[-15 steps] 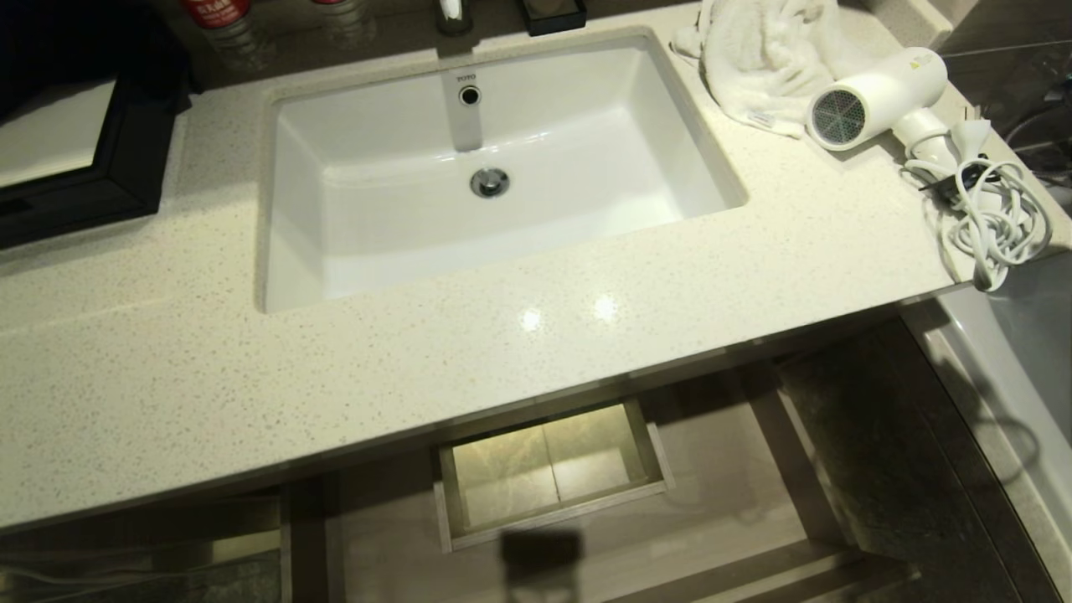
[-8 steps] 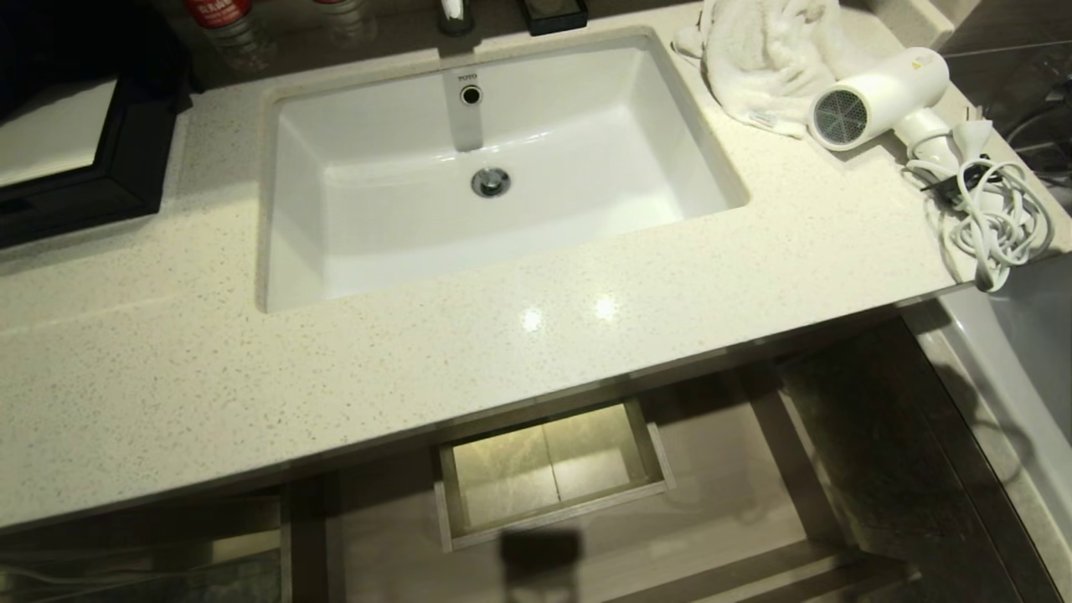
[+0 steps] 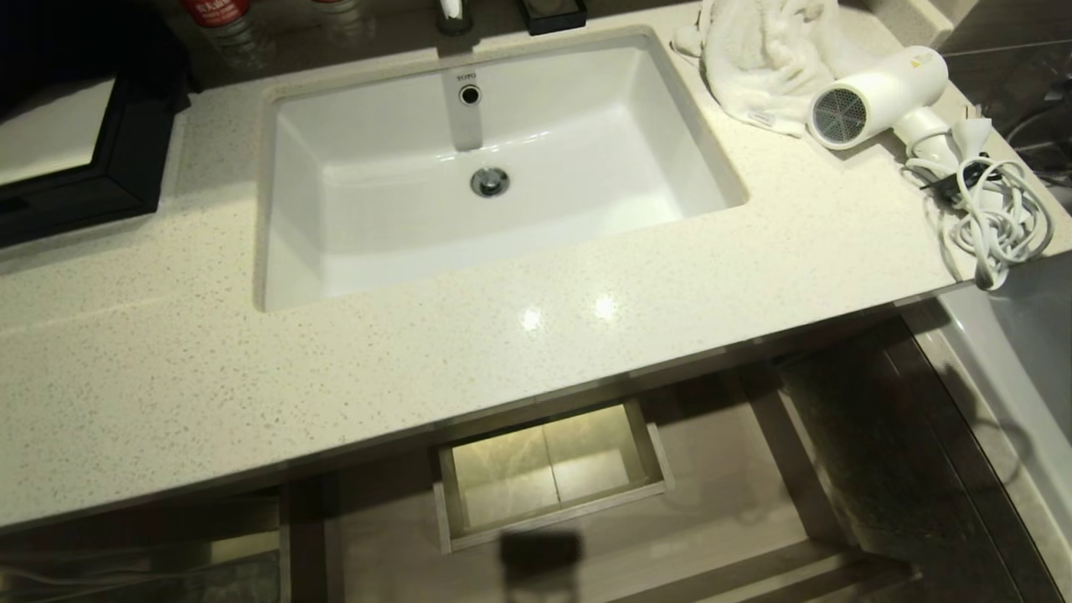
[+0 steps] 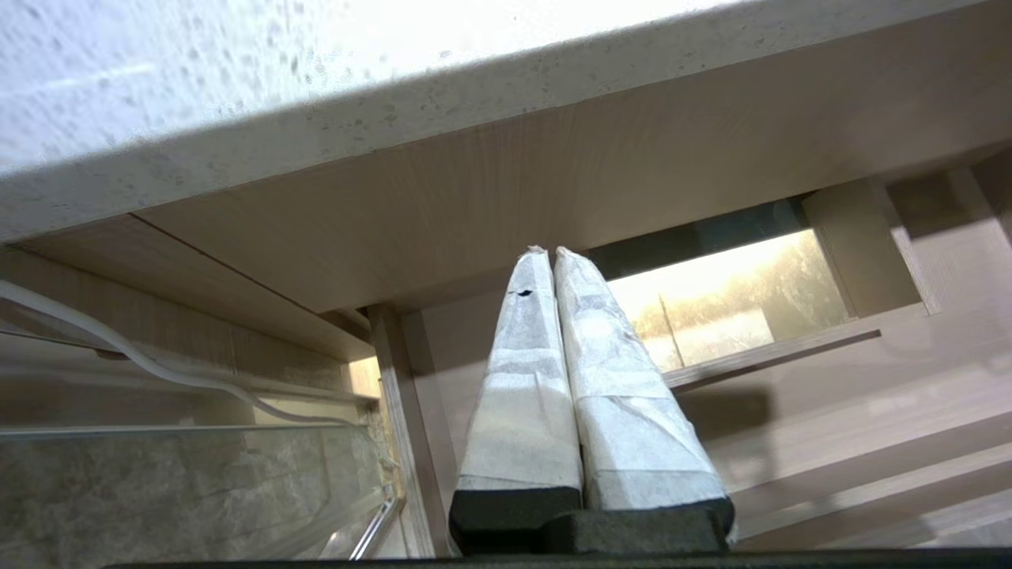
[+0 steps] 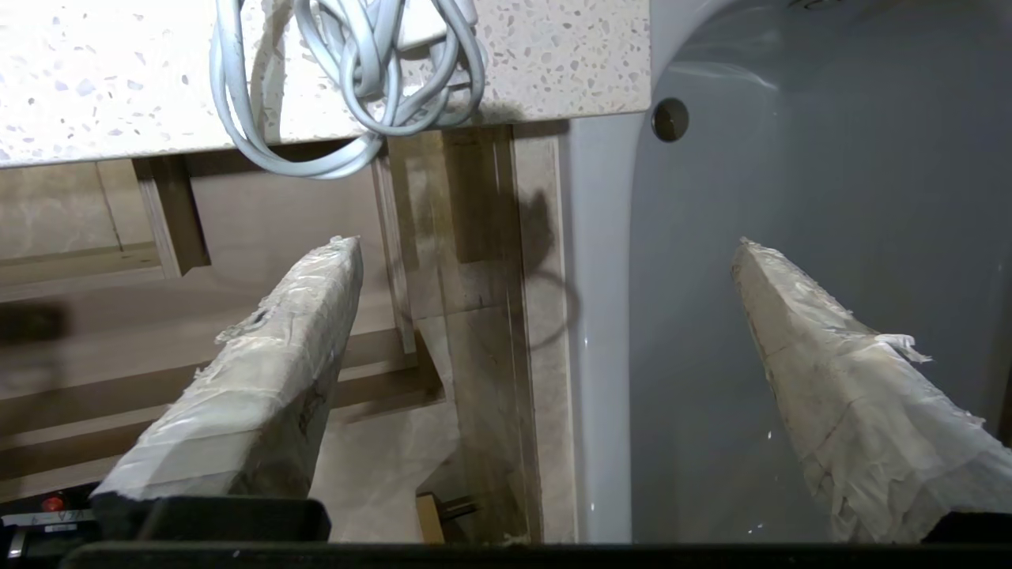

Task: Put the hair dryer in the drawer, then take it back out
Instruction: Pick up the hairdryer

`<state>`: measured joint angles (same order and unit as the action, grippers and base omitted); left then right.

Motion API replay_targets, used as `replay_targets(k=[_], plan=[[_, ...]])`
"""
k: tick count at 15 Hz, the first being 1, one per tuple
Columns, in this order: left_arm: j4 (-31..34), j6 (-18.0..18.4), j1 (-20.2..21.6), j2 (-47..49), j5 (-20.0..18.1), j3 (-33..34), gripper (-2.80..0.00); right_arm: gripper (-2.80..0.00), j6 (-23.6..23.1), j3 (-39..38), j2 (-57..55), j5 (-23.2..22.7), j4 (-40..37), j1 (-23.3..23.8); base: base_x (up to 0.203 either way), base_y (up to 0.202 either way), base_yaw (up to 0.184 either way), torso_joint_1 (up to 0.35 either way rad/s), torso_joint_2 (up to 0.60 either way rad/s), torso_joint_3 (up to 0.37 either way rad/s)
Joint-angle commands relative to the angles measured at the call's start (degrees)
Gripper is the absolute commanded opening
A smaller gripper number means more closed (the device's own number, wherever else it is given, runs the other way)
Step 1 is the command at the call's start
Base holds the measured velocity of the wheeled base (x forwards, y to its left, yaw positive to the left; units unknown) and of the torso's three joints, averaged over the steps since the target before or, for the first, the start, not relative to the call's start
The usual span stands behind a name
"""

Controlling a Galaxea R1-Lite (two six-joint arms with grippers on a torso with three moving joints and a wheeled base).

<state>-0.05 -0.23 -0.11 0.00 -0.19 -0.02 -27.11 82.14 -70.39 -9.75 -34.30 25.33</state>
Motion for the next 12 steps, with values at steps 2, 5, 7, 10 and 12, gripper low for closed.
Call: replay_targets(k=[2,5,7,10,12], plan=[[0.0,0.0,-0.1,0.0,0.0,0.0,-2.80,0.00,0.0,-0.2,0.1,-0.2,0.7,0.0,0.000,0.000,0.000,-0.120,0.33,0.203],[0.0,0.0,0.0,0.0,0.0,0.1,-2.80,0.00,0.0,0.4,0.1,-0.2,0.8,0.0,0.000,0.000,0.000,-0.079,0.20,0.116],[0.0,0.0,0.0,0.0,0.0,0.0,-2.80,0.00,-0.1,0.3,0.1,-0.2,1.1,0.0,0.000,0.000,0.000,-0.009,0.02,0.011],[0.0,0.0,-0.1,0.0,0.0,0.0,-2.80,0.00,-0.1,0.4,0.2,-0.2,0.3,0.0,0.000,0.000,0.000,0.000,0.00,0.000],[0.0,0.0,0.0,0.0,0.0,0.0,-2.80,0.00,0.0,-0.6,0.5,-0.2,0.1,-0.1,0.000,0.000,0.000,0.000,0.00,0.000]])
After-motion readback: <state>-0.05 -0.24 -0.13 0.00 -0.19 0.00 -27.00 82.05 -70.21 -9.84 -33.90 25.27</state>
